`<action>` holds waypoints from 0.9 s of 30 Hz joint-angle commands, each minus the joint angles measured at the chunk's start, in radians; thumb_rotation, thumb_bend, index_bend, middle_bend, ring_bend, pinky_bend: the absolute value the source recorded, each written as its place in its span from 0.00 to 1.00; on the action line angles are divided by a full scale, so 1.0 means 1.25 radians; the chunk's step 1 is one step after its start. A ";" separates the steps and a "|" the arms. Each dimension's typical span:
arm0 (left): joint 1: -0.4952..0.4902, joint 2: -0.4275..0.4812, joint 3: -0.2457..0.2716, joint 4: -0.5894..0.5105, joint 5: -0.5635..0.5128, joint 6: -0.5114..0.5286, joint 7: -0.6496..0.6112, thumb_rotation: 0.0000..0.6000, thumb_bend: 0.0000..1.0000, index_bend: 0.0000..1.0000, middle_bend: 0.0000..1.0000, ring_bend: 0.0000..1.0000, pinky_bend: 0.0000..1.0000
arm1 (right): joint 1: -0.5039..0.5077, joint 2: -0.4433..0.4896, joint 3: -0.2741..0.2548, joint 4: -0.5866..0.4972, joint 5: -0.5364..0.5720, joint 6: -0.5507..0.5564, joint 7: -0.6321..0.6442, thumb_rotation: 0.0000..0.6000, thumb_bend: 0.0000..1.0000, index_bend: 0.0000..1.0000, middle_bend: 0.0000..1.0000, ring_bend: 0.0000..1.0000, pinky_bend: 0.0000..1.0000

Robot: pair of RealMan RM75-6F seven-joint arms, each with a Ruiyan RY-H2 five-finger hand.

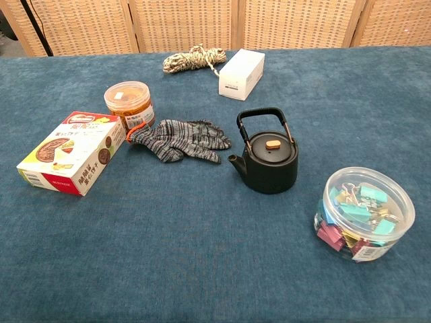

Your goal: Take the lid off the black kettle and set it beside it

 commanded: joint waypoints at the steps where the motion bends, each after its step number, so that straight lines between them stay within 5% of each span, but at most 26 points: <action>1: 0.001 -0.001 0.001 -0.002 0.000 0.000 0.005 1.00 0.18 0.00 0.00 0.00 0.00 | 0.001 -0.001 0.000 0.001 0.000 -0.003 -0.003 1.00 0.04 0.15 0.00 0.00 0.00; 11: 0.008 0.004 -0.001 -0.003 0.008 0.020 -0.010 1.00 0.18 0.00 0.00 0.00 0.00 | 0.028 -0.019 0.006 0.005 -0.012 -0.035 -0.031 1.00 0.06 0.18 0.00 0.00 0.00; 20: 0.006 0.011 -0.005 -0.007 0.000 0.012 -0.022 1.00 0.18 0.00 0.00 0.00 0.00 | 0.203 0.042 0.072 -0.158 -0.018 -0.242 -0.092 1.00 0.14 0.24 0.00 0.00 0.00; 27: -0.003 0.017 -0.007 -0.011 -0.003 -0.002 -0.029 1.00 0.18 0.00 0.00 0.00 0.00 | 0.352 -0.015 0.133 -0.240 0.071 -0.435 -0.169 1.00 0.17 0.25 0.00 0.00 0.00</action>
